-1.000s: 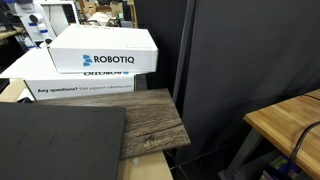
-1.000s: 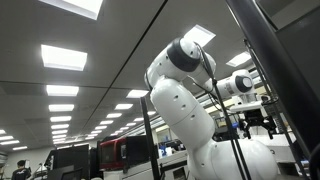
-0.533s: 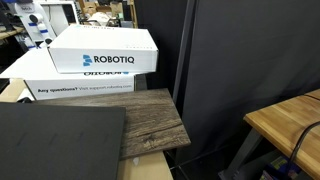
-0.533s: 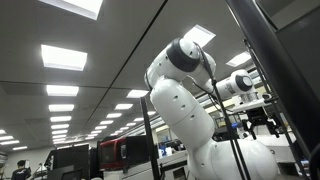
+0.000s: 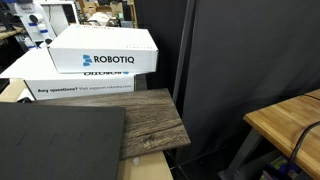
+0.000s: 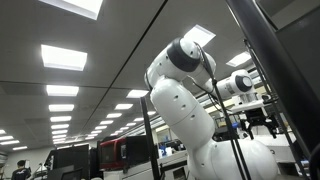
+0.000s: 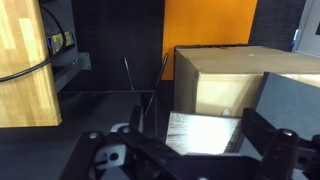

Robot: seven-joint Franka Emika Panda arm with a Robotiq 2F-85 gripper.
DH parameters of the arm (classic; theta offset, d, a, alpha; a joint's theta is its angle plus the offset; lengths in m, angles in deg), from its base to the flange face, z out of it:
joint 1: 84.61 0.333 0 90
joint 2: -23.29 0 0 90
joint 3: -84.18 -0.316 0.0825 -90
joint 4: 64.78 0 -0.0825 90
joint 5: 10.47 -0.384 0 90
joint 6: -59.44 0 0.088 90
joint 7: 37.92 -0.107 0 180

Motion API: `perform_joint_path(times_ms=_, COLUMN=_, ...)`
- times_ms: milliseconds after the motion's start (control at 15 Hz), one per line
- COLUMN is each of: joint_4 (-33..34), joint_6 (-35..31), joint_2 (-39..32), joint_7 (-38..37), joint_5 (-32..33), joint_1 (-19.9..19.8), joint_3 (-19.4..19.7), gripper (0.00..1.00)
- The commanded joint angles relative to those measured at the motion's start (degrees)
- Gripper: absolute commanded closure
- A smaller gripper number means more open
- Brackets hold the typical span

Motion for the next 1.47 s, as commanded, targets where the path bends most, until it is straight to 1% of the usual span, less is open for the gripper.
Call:
perform_joint_path(times_ms=0, joint_4=0.2, joint_6=0.9, joint_2=0.0, joint_7=1.7, joint_5=-4.5, joint_1=1.0, joint_3=1.1, gripper=0.0)
perform_joint_path(times_ms=400, joint_4=0.2, joint_6=0.9, joint_2=-0.1, joint_7=0.9, joint_5=-4.9, joint_1=0.2, joint_3=0.5, gripper=0.0)
perform_joint_path(times_ms=733, joint_4=0.0, joint_6=0.3, joint_2=0.0, joint_7=-1.0, joint_5=-2.4, joint_1=-1.1, joint_3=-0.6, gripper=0.0)
perform_joint_path(times_ms=800, joint_4=0.1, joint_6=0.4, joint_2=0.0, joint_7=-0.2, joint_5=-3.6, joint_1=-0.3, joint_3=0.0, gripper=0.0)
perform_joint_path(times_ms=1400, joint_4=0.1, joint_6=0.4, joint_2=0.0, joint_7=-0.4, joint_5=-3.2, joint_1=-0.5, joint_3=-0.1, gripper=0.0)
